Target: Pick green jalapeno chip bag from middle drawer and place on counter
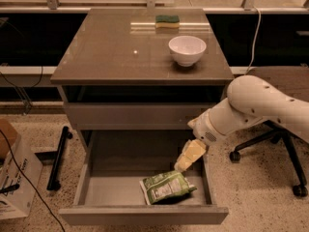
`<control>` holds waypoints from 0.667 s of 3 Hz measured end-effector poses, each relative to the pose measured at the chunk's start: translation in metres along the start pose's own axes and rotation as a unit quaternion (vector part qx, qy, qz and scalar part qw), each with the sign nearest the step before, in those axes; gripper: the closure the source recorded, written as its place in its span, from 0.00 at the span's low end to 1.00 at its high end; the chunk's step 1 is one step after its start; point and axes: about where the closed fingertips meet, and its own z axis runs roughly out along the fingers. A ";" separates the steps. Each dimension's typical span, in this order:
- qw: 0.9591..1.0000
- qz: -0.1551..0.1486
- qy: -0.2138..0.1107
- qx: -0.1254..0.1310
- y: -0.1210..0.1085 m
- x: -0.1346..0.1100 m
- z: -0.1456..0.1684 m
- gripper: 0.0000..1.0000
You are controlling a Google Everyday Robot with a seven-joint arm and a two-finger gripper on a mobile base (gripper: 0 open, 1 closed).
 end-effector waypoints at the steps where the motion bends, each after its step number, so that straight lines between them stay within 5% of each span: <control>1: 0.999 0.037 -0.007 -0.004 -0.009 0.019 0.025 0.00; 2: 0.996 0.087 -0.023 -0.017 -0.017 0.045 0.055 0.00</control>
Offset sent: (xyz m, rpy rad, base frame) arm 0.0075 -0.0267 -0.1178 0.1455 0.1717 -0.2479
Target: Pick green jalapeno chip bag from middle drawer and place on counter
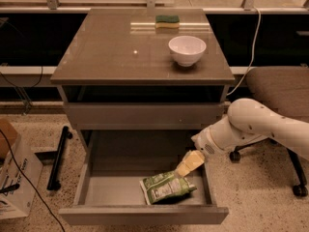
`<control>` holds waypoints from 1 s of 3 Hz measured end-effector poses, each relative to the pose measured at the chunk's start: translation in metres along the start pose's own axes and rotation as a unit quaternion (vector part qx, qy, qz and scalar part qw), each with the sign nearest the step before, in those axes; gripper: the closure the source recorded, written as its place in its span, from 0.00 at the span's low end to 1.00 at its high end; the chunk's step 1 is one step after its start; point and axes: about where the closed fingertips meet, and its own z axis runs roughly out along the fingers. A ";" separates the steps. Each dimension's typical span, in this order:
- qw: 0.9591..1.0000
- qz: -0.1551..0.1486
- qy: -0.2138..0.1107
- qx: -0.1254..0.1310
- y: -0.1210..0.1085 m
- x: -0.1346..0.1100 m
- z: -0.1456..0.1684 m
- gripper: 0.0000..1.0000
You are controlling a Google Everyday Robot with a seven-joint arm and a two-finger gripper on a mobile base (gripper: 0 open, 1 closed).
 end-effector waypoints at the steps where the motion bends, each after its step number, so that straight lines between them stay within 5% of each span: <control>1: 1.000 0.000 0.000 0.000 0.000 0.000 0.000 0.00; 3: 0.998 0.044 0.012 -0.041 -0.015 0.020 0.067 0.00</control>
Offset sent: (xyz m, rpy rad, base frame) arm 0.0118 0.0244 -0.0737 0.0333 0.1286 -0.0158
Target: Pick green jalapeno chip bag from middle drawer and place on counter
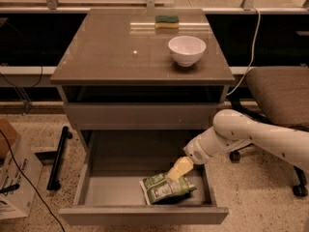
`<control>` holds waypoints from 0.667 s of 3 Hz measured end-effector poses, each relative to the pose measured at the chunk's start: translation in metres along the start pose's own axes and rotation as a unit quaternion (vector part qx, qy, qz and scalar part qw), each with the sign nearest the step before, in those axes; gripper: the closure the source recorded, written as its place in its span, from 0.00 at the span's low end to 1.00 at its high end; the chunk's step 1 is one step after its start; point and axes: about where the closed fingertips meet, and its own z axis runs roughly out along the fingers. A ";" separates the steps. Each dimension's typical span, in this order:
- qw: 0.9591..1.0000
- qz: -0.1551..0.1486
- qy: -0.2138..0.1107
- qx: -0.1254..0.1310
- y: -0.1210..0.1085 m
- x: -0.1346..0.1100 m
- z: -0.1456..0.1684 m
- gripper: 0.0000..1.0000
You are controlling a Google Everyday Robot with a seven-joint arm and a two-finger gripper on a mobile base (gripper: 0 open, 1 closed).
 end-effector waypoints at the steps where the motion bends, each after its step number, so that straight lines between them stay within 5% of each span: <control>1: 0.999 0.038 0.003 -0.014 -0.021 0.018 0.031 0.00; 2: 0.997 0.078 0.001 -0.029 -0.040 0.038 0.061 0.00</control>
Offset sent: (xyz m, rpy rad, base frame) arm 0.0170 -0.0152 -0.1276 0.0616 0.2072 -0.1619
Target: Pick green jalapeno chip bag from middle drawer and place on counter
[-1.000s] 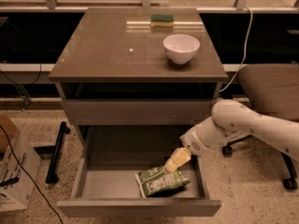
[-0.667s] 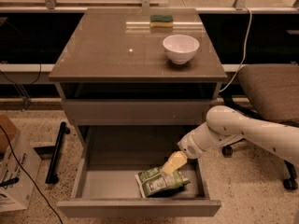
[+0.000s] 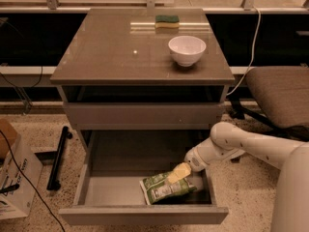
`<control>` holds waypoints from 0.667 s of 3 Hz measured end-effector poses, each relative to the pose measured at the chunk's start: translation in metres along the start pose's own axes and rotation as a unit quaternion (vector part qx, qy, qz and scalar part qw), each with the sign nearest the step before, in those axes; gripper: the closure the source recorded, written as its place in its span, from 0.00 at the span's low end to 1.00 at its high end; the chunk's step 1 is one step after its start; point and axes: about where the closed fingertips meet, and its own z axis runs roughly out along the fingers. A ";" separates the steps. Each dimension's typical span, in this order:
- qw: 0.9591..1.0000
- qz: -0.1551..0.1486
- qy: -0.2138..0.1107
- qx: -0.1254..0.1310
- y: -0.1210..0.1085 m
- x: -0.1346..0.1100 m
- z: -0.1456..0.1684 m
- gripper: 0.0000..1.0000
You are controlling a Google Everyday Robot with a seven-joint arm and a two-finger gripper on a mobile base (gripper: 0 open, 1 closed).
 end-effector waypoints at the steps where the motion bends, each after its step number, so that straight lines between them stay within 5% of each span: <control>1: 0.999 0.035 -0.005 -0.013 -0.018 0.011 0.025 0.00; 2: 0.998 0.056 -0.004 -0.027 -0.024 0.021 0.045 0.00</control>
Offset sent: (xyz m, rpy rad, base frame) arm -0.0030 0.0077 -0.0809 0.0609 0.1526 -0.0928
